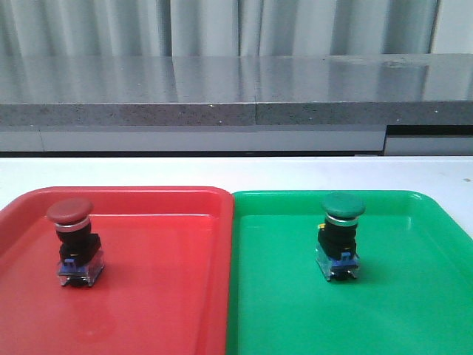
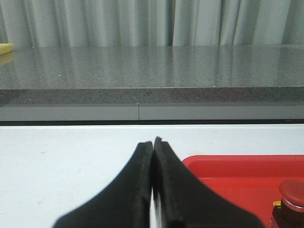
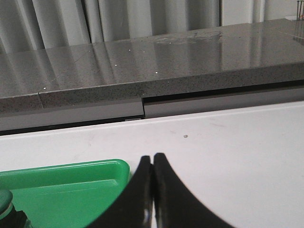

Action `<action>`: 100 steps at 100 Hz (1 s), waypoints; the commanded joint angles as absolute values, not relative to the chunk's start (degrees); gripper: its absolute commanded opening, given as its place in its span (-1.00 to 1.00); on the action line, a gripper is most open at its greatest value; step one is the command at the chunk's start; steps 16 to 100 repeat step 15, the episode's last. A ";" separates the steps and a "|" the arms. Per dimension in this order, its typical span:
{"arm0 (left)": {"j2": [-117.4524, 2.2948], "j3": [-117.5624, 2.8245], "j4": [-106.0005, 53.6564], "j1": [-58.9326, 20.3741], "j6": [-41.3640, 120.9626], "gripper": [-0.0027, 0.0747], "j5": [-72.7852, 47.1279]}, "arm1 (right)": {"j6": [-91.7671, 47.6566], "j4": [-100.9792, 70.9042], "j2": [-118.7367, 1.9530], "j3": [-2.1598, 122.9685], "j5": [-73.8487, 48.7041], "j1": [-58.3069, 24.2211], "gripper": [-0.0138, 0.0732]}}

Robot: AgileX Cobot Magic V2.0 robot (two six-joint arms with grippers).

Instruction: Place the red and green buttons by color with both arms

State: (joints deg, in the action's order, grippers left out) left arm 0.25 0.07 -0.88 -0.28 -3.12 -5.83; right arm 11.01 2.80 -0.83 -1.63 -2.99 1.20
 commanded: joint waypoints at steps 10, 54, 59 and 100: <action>2.05 0.81 -1.38 -0.18 -3.81 -0.98 -1.67 | 10.52 2.85 -1.44 -0.52 2.11 1.43 -0.83; 2.05 0.81 -1.38 -0.18 -3.81 -0.98 -1.67 | 10.52 2.85 -1.44 -0.52 2.11 1.43 -0.83; 2.05 0.81 -1.38 -0.18 -3.81 -0.98 -1.67 | 10.52 2.85 -1.44 -0.52 2.11 1.43 -0.83; 2.05 0.81 -1.38 -0.18 -3.81 -0.98 -1.67 | 10.52 2.85 -1.44 -0.52 2.11 1.43 -0.83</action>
